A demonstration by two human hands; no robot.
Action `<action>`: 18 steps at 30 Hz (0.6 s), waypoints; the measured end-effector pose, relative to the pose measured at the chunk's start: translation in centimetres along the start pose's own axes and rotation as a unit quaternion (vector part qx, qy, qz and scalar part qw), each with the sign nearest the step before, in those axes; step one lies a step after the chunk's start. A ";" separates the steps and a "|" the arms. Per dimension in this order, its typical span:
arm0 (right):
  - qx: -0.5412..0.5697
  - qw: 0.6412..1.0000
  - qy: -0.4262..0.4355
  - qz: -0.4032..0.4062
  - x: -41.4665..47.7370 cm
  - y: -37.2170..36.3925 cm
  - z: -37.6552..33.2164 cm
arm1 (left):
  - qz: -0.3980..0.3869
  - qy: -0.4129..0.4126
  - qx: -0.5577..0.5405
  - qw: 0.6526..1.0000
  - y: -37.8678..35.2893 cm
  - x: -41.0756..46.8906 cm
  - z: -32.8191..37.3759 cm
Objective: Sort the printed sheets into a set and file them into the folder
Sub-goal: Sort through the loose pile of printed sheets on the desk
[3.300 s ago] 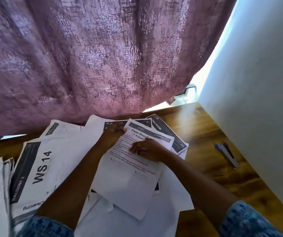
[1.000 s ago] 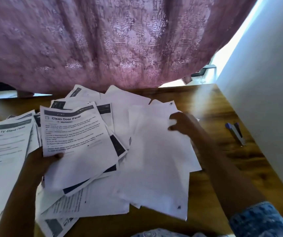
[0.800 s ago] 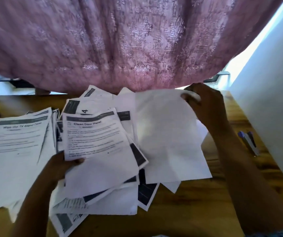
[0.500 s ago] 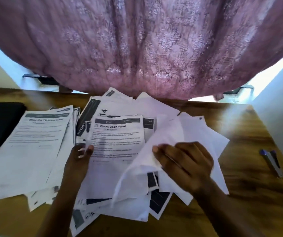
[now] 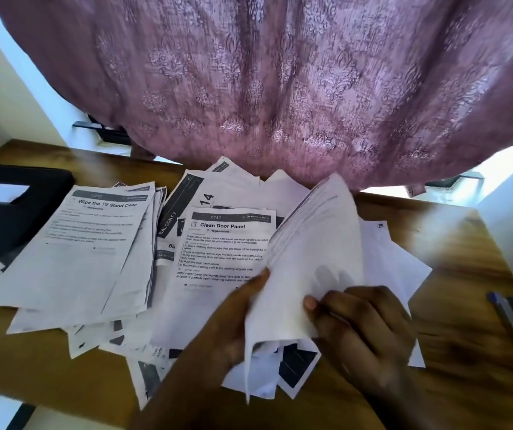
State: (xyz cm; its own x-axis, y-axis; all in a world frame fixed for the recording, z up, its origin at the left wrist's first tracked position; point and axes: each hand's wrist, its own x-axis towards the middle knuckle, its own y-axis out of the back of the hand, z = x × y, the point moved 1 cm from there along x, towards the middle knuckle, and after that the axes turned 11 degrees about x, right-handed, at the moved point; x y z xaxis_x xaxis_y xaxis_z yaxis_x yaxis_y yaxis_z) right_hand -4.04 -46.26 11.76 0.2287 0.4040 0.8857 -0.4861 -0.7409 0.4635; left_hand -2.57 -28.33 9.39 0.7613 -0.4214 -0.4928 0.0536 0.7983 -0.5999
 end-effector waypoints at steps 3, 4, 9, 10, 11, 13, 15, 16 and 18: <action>0.034 0.998 0.026 0.039 3.6 -1.9 0.0 | 0.143 -0.130 0.144 0.970 2.3 2.0 4.7; 0.028 0.999 0.036 0.021 3.3 -2.8 0.1 | 0.164 -0.181 0.181 0.953 3.2 2.3 6.4; 0.041 0.976 -0.010 -0.216 -1.4 -8.9 0.9 | 0.265 -0.257 0.353 0.860 10.8 3.2 11.2; 0.049 0.953 -0.031 -0.297 -2.8 -10.6 0.6 | 0.283 -0.248 0.393 0.839 12.5 3.3 11.1; 0.051 0.922 -0.040 -0.382 -4.2 -12.2 0.1 | 0.314 -0.228 0.433 0.814 14.2 3.5 10.7; 0.079 0.843 -0.079 -0.527 -5.8 -14.0 -1.2 | 0.357 -0.167 0.517 0.760 16.0 3.9 9.4; 0.187 0.788 -0.180 -0.559 -6.4 -14.4 -1.5 | 0.407 -0.108 0.617 0.664 16.2 3.9 7.9; 0.226 0.789 -0.234 -0.521 -6.5 -14.1 -1.2 | 0.441 -0.089 0.654 0.608 16.2 3.9 7.3; 0.241 0.824 -0.345 -0.379 -6.4 -12.7 0.9 | 0.488 -0.097 0.690 0.526 15.7 4.0 6.5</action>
State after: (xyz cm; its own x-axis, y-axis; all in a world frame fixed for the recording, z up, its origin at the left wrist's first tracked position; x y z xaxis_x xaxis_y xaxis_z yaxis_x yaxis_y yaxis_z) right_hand 1.39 -39.89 0.27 0.8194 0.5696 0.0647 0.3694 -0.6109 0.7003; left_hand 5.54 -14.70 2.11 0.9053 0.4245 0.0124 -0.1079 0.2016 0.9735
